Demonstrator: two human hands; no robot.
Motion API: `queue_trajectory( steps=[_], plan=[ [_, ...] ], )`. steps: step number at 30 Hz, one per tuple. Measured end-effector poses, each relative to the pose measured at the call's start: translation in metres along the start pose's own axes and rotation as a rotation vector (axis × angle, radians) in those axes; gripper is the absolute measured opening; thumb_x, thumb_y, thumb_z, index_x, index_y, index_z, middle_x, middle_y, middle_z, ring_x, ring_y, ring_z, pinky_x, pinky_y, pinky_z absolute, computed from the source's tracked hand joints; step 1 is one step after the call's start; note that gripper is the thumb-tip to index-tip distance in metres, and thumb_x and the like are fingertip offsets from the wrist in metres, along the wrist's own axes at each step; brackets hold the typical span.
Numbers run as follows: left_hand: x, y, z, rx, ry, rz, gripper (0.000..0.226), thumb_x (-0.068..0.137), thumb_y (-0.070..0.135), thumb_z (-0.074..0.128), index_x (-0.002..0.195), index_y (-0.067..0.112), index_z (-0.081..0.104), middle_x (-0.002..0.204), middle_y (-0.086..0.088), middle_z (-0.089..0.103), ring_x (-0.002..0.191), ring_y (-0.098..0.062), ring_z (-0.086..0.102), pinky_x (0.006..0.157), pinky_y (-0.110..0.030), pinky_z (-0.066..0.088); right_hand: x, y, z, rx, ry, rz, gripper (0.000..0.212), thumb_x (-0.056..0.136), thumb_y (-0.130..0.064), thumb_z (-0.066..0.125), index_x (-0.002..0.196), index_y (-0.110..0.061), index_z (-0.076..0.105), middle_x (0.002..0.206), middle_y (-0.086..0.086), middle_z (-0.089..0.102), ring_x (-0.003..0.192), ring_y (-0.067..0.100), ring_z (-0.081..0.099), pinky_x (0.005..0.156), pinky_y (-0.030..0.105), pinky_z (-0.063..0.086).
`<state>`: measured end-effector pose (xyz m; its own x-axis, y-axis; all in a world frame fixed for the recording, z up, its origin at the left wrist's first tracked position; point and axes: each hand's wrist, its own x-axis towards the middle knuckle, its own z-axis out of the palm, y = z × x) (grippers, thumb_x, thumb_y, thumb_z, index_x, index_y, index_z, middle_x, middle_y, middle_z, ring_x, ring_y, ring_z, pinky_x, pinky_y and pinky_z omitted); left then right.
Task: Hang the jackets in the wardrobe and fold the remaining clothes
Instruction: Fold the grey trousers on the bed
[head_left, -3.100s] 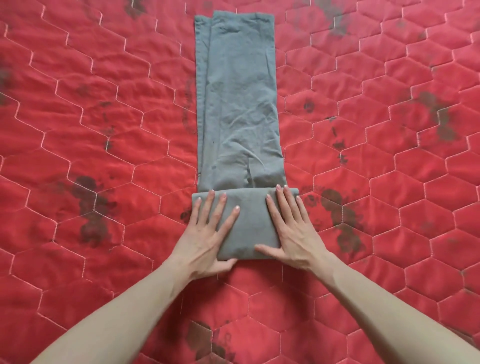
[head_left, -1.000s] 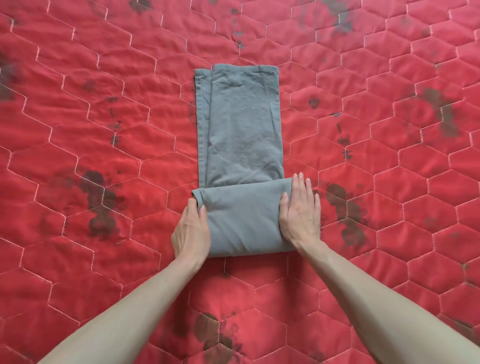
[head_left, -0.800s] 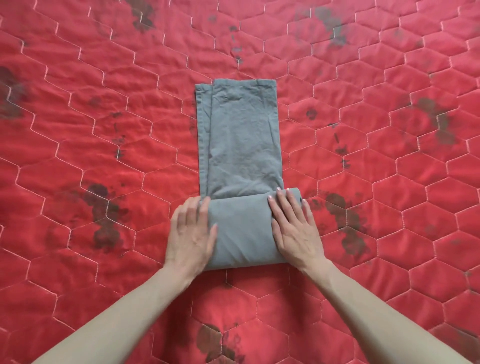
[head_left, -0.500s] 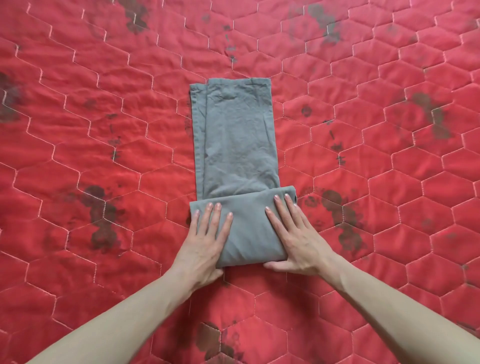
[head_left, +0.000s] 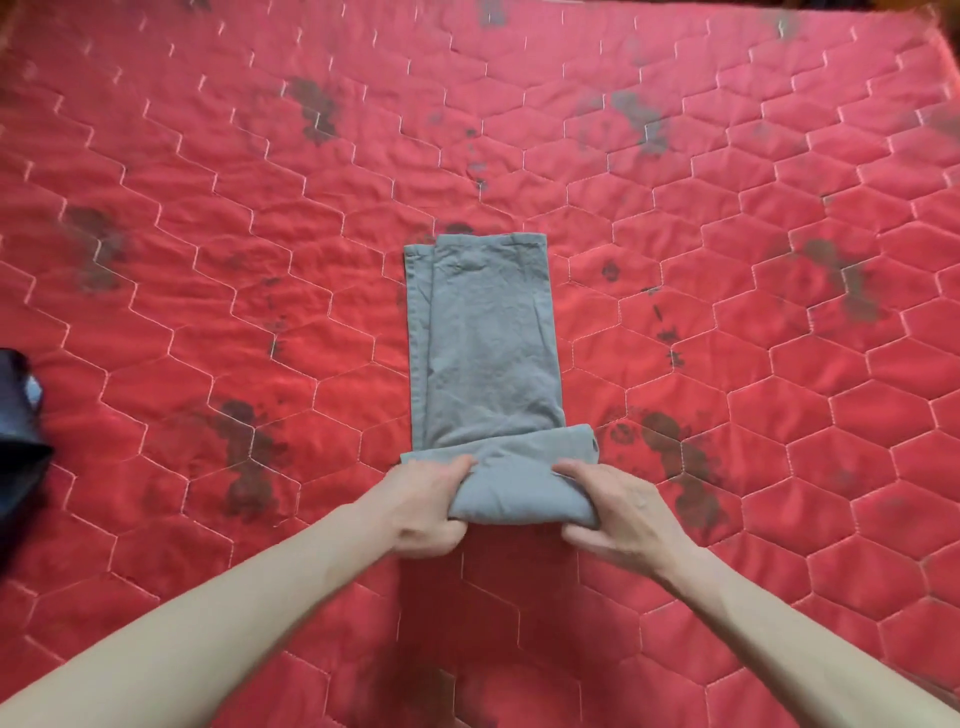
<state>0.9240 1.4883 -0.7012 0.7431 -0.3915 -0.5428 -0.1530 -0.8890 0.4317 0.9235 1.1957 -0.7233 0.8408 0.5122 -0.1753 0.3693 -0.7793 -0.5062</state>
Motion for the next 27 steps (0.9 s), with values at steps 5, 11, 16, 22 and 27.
queue_trajectory(
  steps=[5, 11, 16, 22, 27],
  plan=[
    [-0.021, -0.016, -0.018, -0.431, -0.026, -0.158, 0.060, 0.073, 0.039, 0.067, 0.132, 0.038, 0.058, 0.096, 0.009, 0.068, 0.071, -0.001, 0.056, 0.066, -0.015, 0.043, -0.016, 0.000, -0.017, 0.335, 0.098, 0.219, 0.057, 0.073, -0.046, 0.082, 0.123, -0.039, 0.056, 0.094, -0.021, 0.072, 0.070, 0.009, 0.067, 0.073, 0.029, 0.054],
    [-0.036, -0.029, 0.019, -1.058, 0.170, -0.332, 0.054, 0.066, 0.055, 0.080, 0.105, 0.019, 0.075, 0.095, 0.003, 0.078, 0.089, -0.011, 0.071, 0.083, -0.033, 0.054, -0.012, -0.016, 0.000, 0.594, 0.332, 0.433, 0.043, 0.079, -0.065, 0.068, 0.108, -0.034, 0.060, 0.079, -0.007, 0.069, 0.073, 0.010, 0.063, 0.069, 0.029, 0.049],
    [-0.021, -0.020, 0.041, -1.269, 0.481, -0.487, 0.036, 0.093, 0.037, 0.075, 0.125, 0.024, 0.067, 0.116, 0.009, 0.076, 0.113, -0.007, 0.069, 0.100, -0.028, 0.053, 0.017, -0.022, 0.034, 0.606, 0.310, 0.557, 0.034, 0.094, -0.062, 0.060, 0.111, -0.034, 0.053, 0.091, -0.013, 0.068, 0.090, 0.010, 0.065, 0.079, 0.036, 0.048],
    [0.014, -0.017, 0.041, -1.176, 0.543, -0.526, 0.037, 0.098, 0.020, 0.064, 0.131, 0.020, 0.048, 0.127, 0.001, 0.063, 0.120, -0.015, 0.060, 0.107, -0.032, 0.045, 0.056, -0.013, 0.057, 0.465, 0.359, 0.657, 0.040, 0.106, -0.051, 0.045, 0.131, -0.021, 0.047, 0.118, 0.015, 0.070, 0.110, 0.039, 0.064, 0.084, 0.043, 0.046],
    [0.031, -0.019, 0.034, -1.081, 0.495, -0.541, 0.066, 0.087, 0.040, 0.056, 0.146, 0.019, 0.035, 0.142, -0.004, 0.056, 0.133, -0.023, 0.053, 0.117, -0.044, 0.037, 0.065, -0.012, 0.074, 0.307, 0.463, 0.707, 0.042, 0.108, -0.038, 0.040, 0.137, -0.009, 0.049, 0.125, 0.020, 0.061, 0.114, 0.043, 0.058, 0.088, 0.047, 0.044]
  ],
)
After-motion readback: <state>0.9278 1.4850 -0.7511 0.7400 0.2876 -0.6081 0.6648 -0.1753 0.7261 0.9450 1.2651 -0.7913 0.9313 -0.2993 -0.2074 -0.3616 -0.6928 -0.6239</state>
